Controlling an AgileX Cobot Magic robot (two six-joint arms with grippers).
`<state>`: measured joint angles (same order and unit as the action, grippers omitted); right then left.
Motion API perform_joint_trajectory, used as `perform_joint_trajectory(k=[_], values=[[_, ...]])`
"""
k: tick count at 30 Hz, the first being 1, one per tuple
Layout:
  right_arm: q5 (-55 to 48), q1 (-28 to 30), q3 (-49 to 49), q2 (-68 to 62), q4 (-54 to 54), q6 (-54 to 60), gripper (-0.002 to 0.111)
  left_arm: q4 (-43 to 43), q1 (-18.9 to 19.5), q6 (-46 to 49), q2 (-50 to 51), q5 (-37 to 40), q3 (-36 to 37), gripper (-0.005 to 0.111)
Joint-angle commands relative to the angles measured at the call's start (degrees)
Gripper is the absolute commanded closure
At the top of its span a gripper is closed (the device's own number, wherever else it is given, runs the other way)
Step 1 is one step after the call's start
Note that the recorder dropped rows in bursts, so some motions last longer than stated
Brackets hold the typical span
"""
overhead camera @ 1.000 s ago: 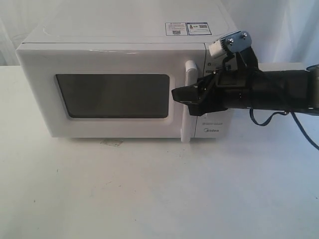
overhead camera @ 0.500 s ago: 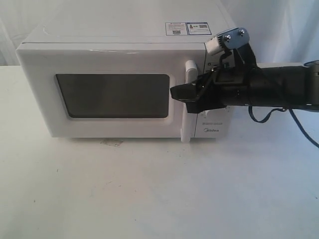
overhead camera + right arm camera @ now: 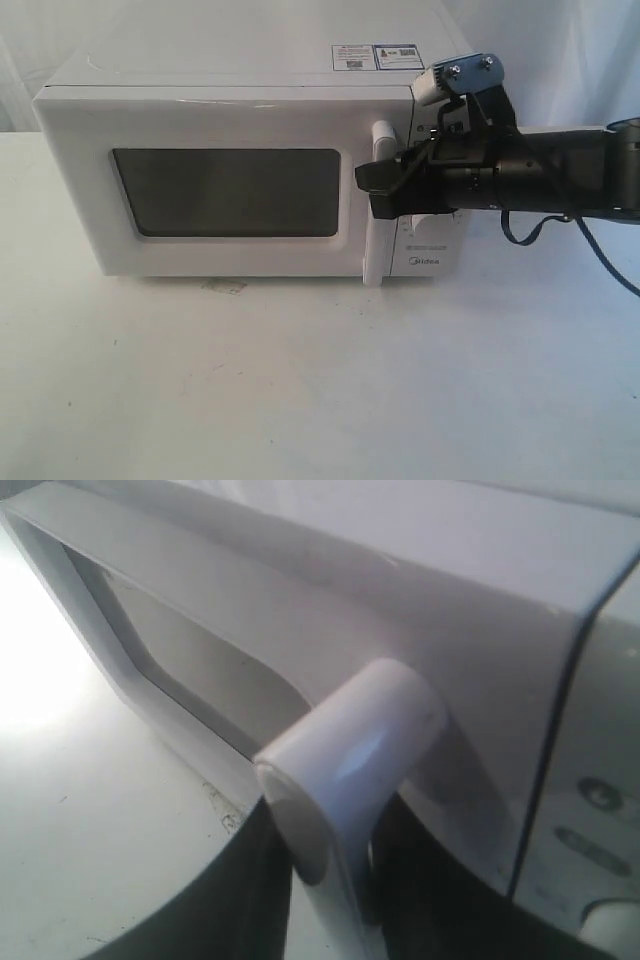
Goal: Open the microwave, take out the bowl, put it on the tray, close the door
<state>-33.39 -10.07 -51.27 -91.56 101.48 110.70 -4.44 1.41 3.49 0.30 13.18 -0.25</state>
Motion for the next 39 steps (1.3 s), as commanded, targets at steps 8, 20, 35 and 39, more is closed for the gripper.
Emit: perform_joint_trajectory(k=[8, 20, 35, 39], values=[[-32.90, -0.89, -1.30, 3.13, -1.54, 1.12, 0.108, -0.21, 0.14, 0.02, -0.30, 0.10, 0.25, 0.107], [-35.76, -2.85, 1.02, 5.82, -1.54, 0.45, 0.108, -0.21, 0.14, 0.02, -0.30, 0.10, 0.25, 0.107], [-36.58, -4.82, 3.03, 8.08, -1.54, 0.05, 0.108, -0.21, 0.14, 0.02, -0.30, 0.10, 0.25, 0.107], [-36.58, -4.81, 3.97, 9.02, -1.54, 0.05, 0.108, -0.21, 0.14, 0.02, -0.30, 0.10, 0.25, 0.107]])
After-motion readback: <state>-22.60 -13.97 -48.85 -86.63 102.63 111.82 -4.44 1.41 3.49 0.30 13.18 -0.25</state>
